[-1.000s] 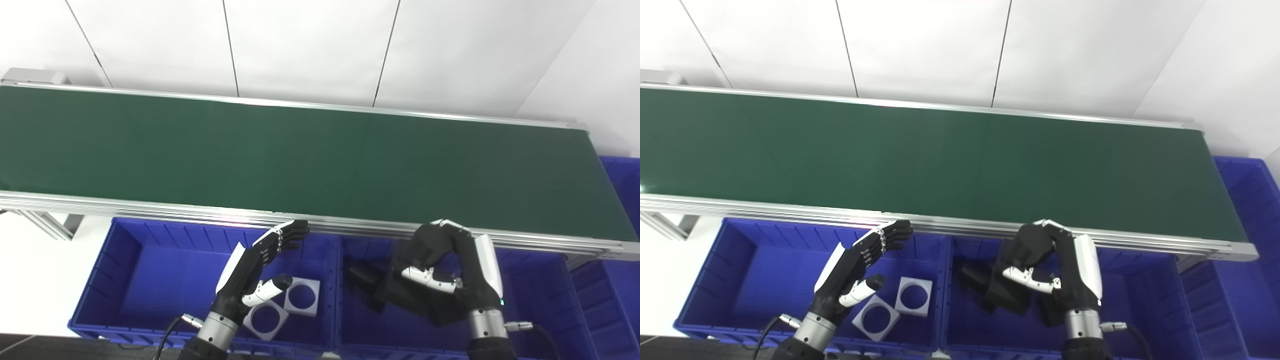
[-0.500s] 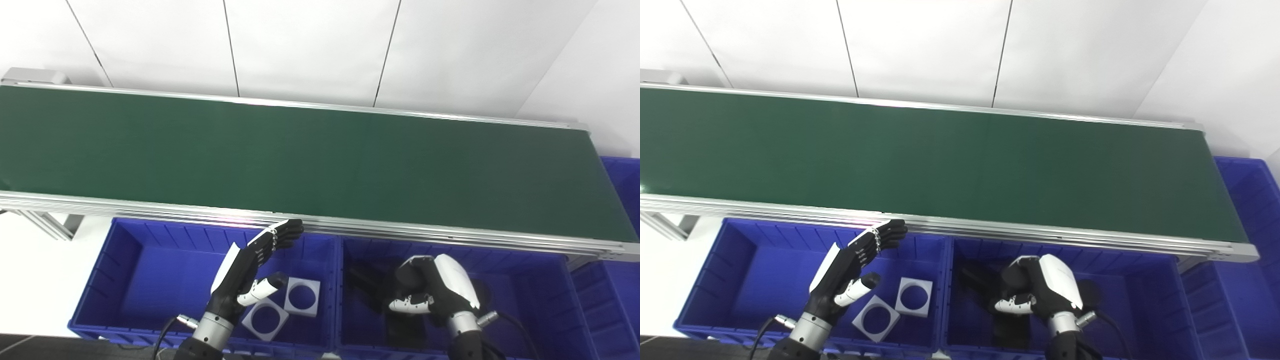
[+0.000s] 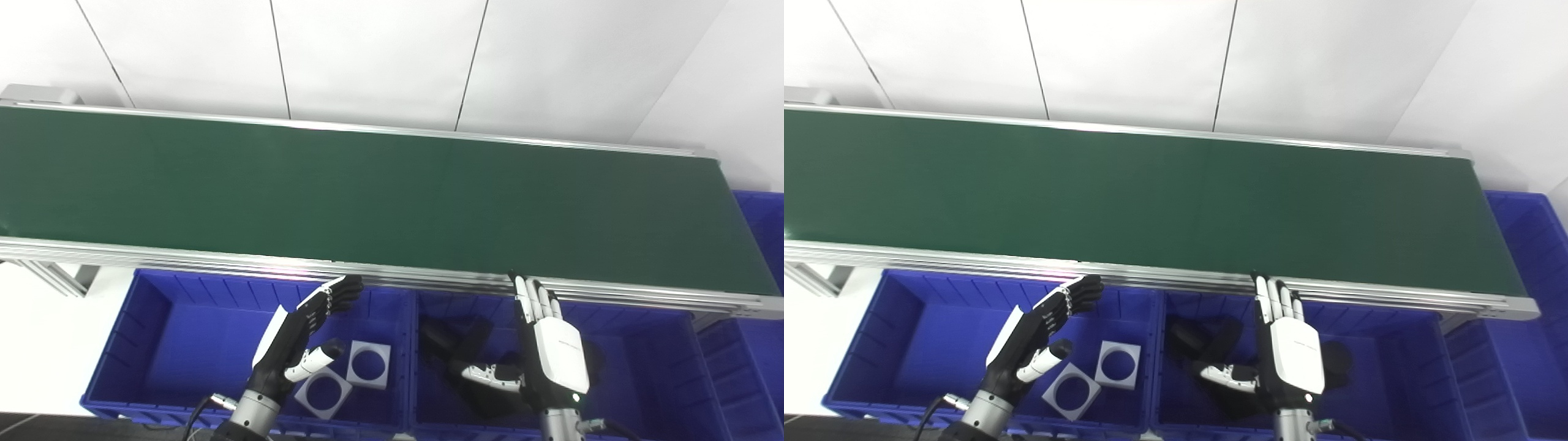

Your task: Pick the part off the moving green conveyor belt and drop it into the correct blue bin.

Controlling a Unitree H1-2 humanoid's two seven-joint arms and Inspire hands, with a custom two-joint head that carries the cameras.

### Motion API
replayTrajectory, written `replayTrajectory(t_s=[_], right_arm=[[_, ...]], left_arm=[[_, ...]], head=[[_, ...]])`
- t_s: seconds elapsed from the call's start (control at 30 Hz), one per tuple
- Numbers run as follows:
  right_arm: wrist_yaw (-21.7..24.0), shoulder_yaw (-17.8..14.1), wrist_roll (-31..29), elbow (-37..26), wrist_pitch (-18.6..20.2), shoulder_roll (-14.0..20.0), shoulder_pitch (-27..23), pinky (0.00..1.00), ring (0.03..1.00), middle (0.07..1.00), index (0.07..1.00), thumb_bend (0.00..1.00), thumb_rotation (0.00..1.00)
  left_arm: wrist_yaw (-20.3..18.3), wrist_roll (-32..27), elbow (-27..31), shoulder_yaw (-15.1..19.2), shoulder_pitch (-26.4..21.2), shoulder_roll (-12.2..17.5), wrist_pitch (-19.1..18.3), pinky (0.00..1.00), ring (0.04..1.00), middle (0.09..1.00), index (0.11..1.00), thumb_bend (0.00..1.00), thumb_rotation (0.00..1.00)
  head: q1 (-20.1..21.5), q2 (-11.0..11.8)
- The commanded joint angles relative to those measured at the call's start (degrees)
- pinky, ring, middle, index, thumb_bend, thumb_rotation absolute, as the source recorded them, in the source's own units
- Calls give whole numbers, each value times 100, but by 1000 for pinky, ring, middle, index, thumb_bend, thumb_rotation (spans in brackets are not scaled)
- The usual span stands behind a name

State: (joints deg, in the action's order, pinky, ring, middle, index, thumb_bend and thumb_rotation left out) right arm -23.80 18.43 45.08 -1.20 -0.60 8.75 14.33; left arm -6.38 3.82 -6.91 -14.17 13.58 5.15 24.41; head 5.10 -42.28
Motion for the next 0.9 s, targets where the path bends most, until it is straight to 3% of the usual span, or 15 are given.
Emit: replayTrajectory(t_s=[0.0,0.07,0.13,0.27,0.33,0.53,0.87], right_arm=[[-212,-78,-382,-268,-654,-30,87,1000,1000,1000,1000,885,419],[-89,-114,-782,-346,-933,-60,183,915,1000,1000,1000,879,461],[190,-108,-1418,-392,-1309,-24,263,901,982,1000,1000,889,511],[756,-36,-2186,-434,-1802,140,383,848,923,964,989,939,449],[996,-50,-2427,-450,-1817,153,440,781,858,910,946,975,404],[1691,-157,-3273,-375,-1831,190,439,802,872,909,943,981,376],[2029,-419,-3494,-229,-1806,45,449,831,879,887,943,975,369]], left_arm=[[-22,-7,99,34,24,8,217,797,824,829,821,801,812],[-27,-5,105,47,52,8,211,798,826,829,823,812,815],[-52,-23,116,48,70,16,215,803,829,833,827,807,798],[-98,-65,86,34,85,31,241,814,842,850,839,791,766],[-92,-54,42,26,88,34,246,819,850,858,849,791,754],[-32,-46,-52,25,109,-12,250,849,869,870,859,804,737],[190,70,-163,-29,56,-41,251,856,879,877,885,852,713]], head=[[-2,19],[-33,43],[-53,62],[-69,127],[-98,176],[-215,248],[-268,404]])
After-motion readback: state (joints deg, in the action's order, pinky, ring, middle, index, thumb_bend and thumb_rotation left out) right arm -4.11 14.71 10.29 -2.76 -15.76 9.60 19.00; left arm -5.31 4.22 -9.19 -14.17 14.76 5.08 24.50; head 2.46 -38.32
